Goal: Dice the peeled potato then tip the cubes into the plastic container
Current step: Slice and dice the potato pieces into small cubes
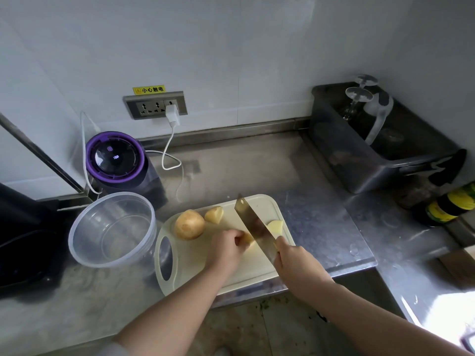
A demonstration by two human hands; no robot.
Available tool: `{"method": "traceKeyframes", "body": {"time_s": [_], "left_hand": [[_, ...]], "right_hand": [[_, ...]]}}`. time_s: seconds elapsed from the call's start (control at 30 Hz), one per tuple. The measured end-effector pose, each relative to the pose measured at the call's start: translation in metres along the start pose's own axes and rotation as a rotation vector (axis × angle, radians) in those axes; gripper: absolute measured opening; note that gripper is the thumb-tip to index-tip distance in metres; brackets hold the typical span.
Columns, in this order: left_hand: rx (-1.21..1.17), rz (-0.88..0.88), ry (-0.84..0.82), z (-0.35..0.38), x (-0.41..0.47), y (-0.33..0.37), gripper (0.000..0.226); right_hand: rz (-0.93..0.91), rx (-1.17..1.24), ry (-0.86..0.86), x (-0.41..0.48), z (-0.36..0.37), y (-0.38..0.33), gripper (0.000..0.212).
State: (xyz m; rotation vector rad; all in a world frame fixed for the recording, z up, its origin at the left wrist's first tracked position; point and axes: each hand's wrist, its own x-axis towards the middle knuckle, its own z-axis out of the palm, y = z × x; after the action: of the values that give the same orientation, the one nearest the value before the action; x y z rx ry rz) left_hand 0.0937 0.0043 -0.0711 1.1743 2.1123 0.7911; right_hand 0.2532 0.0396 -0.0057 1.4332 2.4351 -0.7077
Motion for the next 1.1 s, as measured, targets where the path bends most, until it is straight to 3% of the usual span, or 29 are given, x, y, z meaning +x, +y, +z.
{"method": "traceKeyframes", "body": {"time_s": [0.27, 0.73, 1.1], "left_hand": [[-0.005, -0.027, -0.007, 0.000, 0.004, -0.001, 0.037], [0.055, -0.041, -0.018, 0.001, 0.004, -0.001, 0.025], [0.100, 0.001, 0.026, 0.001, 0.003, -0.002, 0.020]], "right_hand": [[-0.015, -0.055, 0.038, -0.009, -0.006, 0.000, 0.045], [-0.053, -0.103, -0.022, -0.010, -0.002, -0.005, 0.058], [-0.007, -0.085, -0.068, 0.009, 0.020, -0.009, 0.052]]}}
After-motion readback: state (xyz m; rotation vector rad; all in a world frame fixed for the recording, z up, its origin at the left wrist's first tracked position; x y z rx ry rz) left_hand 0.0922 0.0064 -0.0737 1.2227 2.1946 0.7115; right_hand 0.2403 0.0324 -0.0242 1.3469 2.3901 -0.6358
